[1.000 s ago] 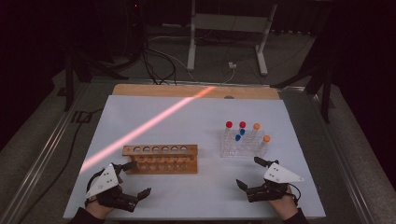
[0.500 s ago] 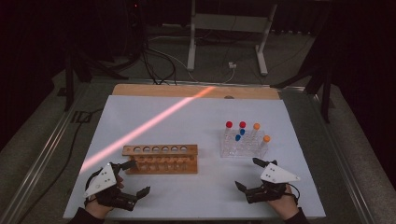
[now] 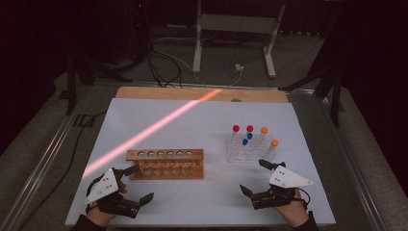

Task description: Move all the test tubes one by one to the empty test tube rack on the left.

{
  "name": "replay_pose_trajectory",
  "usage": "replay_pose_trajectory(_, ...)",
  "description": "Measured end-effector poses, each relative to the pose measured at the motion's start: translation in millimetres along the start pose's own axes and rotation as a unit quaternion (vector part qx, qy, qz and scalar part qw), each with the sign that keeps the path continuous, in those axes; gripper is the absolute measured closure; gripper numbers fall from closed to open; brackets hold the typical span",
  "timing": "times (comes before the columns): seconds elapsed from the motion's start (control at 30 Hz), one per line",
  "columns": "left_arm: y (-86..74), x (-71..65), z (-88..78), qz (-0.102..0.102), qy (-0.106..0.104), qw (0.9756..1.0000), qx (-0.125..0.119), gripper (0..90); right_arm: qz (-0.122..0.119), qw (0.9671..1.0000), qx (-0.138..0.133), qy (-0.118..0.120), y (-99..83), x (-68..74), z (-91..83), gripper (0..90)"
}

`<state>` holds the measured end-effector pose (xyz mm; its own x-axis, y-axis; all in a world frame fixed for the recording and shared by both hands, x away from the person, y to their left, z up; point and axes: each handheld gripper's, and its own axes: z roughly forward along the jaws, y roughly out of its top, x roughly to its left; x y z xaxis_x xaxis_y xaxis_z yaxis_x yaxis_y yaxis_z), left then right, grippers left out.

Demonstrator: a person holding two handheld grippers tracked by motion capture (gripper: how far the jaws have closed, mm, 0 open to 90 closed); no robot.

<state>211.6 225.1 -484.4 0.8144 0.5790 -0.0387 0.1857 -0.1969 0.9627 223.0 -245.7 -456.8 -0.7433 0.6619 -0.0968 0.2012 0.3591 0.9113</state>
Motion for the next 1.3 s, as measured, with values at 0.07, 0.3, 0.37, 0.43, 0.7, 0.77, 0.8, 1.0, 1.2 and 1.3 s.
replay_pose_trajectory(0.07,-0.2,0.0,0.0,0.000,0.001,1.0000,0.000,0.6,0.002,1.0000,0.001,-0.002,2.3,0.1,0.5,0.0)
replay_pose_trajectory(0.3,-0.2,-0.5,0.9,0.001,0.001,1.0000,0.004,0.6,0.009,0.9995,-0.009,-0.029,21.2,-4.0,4.7,0.0)
replay_pose_trajectory(0.37,0.0,-0.5,0.7,0.000,0.000,1.0000,0.003,0.6,0.013,0.9992,-0.014,-0.034,25.9,-5.9,6.4,0.0)
replay_pose_trajectory(0.43,-0.5,-0.5,1.0,-0.001,0.001,1.0000,0.005,0.6,0.017,0.9989,-0.017,-0.040,29.6,-8.3,9.2,0.0)
replay_pose_trajectory(0.7,0.0,-0.6,0.2,0.000,0.000,1.0000,0.001,0.6,0.050,0.9967,-0.026,-0.059,34.7,-18.2,25.1,0.0)
replay_pose_trajectory(0.77,0.0,-0.7,0.2,-0.001,0.000,1.0000,0.000,0.6,0.052,0.9953,-0.023,-0.077,35.1,-20.4,30.6,0.0)
replay_pose_trajectory(0.8,-0.2,-0.6,0.2,0.000,0.000,1.0000,0.002,0.6,0.056,0.9947,-0.021,-0.084,35.1,-21.4,33.5,0.0)
replay_pose_trajectory(1.0,-0.4,-0.3,-0.1,-0.001,-0.002,1.0000,0.002,0.6,0.074,0.9906,-0.004,-0.115,33.4,-24.4,48.5,0.0)
replay_pose_trajectory(1.2,-0.3,-0.5,-0.1,-0.002,-0.003,1.0000,0.002,0.6,0.088,0.9875,0.010,-0.131,32.7,-23.6,55.4,4.3)
replay_pose_trajectory(1.3,0.1,-0.3,-0.3,-0.004,-0.003,1.0000,-0.002,0.6,0.097,0.9856,0.027,-0.136,31.8,-24.5,59.3,6.8)
